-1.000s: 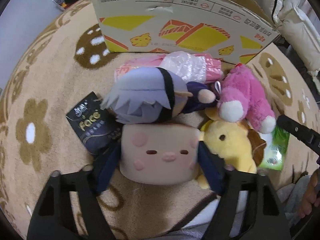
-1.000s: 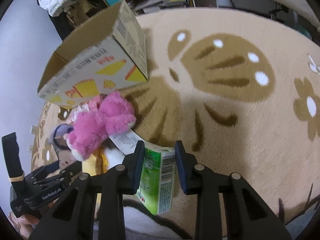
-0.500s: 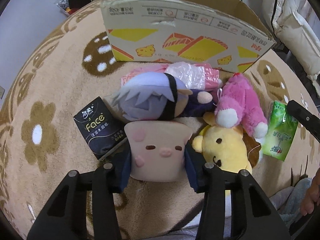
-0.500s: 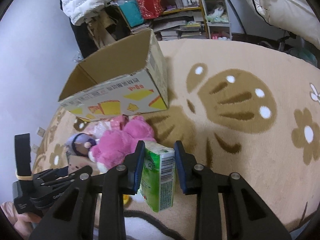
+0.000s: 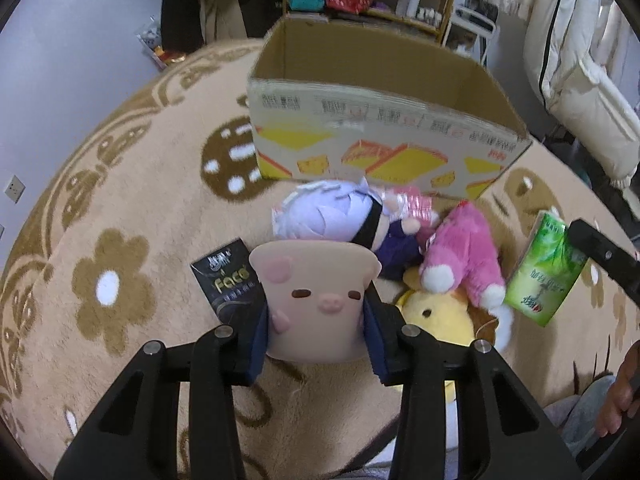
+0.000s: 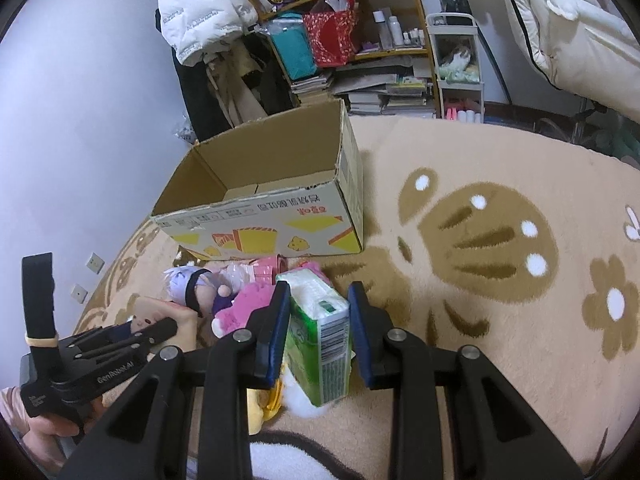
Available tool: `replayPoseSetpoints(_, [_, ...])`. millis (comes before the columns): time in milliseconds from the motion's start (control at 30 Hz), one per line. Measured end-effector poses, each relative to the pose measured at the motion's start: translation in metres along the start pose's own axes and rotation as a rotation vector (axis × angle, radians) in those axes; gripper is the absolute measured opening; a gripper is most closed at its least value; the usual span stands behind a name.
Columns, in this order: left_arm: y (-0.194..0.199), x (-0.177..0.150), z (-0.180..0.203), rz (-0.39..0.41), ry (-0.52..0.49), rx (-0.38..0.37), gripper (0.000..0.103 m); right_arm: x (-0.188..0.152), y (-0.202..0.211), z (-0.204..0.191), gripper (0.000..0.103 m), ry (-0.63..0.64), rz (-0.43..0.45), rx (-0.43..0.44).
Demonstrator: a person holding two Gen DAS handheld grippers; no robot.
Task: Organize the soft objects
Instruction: 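Close the left gripper on the pink pig-face plush while the right gripper closes on the green tissue pack, then lift the pink plush with the left gripper while the right gripper carries the green pack over the box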
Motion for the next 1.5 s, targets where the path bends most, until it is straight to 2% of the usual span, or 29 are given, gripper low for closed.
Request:
replayPoseSetpoints(400, [0.036,0.011,-0.013,0.148,0.012,0.067,0.039,0.007,0.018,-0.008,0.030,0.030,0.074,0.041])
replayPoseSetpoints(767, [0.058,0.028,-0.019,0.233,0.022,0.074,0.039,0.018,0.029,-0.013,0.030,0.033,0.109,0.063])
replayPoseSetpoints(1133, [0.080,0.076,-0.006,0.377,-0.058,0.059,0.039,0.058,0.036,-0.018,0.030,0.080,0.185,0.070])
replayPoseSetpoints(1500, [0.065,0.120,-0.003,0.414,-0.069,0.058,0.039,0.102,0.027,-0.034,0.030,0.143,0.260,0.072])
Point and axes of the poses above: each gripper's, at about its wrist camera, not at the fingertips, and y roughly against the way its jaws point, z to its right, x to its top, the point moved 1 cm from there along -y, roughly the way its jaws point, and after that the axes turned 9 degrees about x, right-handed, at the moved point
